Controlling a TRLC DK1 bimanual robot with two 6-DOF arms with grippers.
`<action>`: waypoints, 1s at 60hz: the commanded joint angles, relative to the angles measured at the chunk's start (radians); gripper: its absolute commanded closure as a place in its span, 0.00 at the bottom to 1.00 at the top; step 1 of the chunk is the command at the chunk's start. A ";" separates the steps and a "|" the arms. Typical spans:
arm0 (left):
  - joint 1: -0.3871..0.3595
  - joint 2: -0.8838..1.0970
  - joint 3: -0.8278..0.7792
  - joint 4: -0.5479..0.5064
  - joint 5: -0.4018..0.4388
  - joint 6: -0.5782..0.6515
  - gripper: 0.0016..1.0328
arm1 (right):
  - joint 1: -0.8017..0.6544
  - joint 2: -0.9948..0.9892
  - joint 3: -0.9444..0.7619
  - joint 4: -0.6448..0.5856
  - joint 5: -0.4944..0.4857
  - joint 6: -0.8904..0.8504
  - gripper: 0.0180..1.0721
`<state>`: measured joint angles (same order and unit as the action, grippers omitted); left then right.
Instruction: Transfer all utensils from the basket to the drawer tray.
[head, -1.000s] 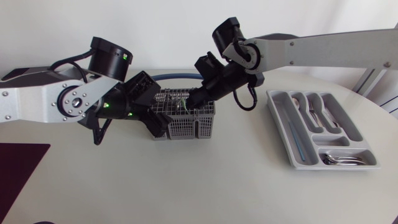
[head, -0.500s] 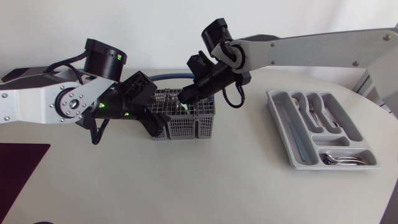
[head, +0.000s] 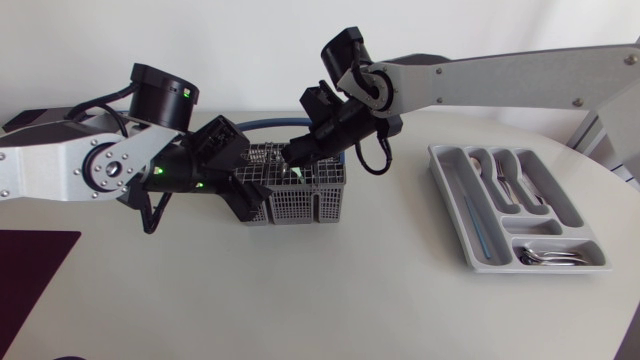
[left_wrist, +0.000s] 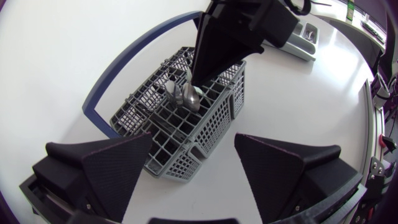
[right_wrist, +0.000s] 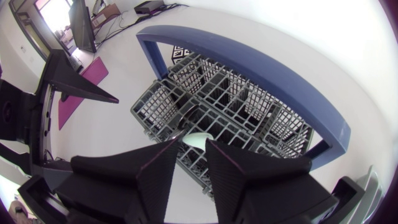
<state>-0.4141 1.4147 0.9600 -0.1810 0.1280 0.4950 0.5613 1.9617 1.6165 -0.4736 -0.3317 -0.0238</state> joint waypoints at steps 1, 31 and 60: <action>0.000 -0.026 -0.021 0.009 0.015 0.014 0.10 | 0.008 -0.003 0.033 0.004 0.008 0.050 0.62; -0.009 -0.042 -0.040 0.009 0.027 0.014 0.10 | 0.032 0.043 0.066 -0.007 0.108 0.108 0.62; -0.012 -0.059 -0.053 0.008 0.039 0.014 0.10 | 0.031 0.006 0.025 -0.048 0.178 0.134 0.63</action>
<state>-0.4217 1.3731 0.9421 -0.1814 0.1539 0.4950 0.5884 1.9770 1.6581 -0.4973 -0.1764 0.0826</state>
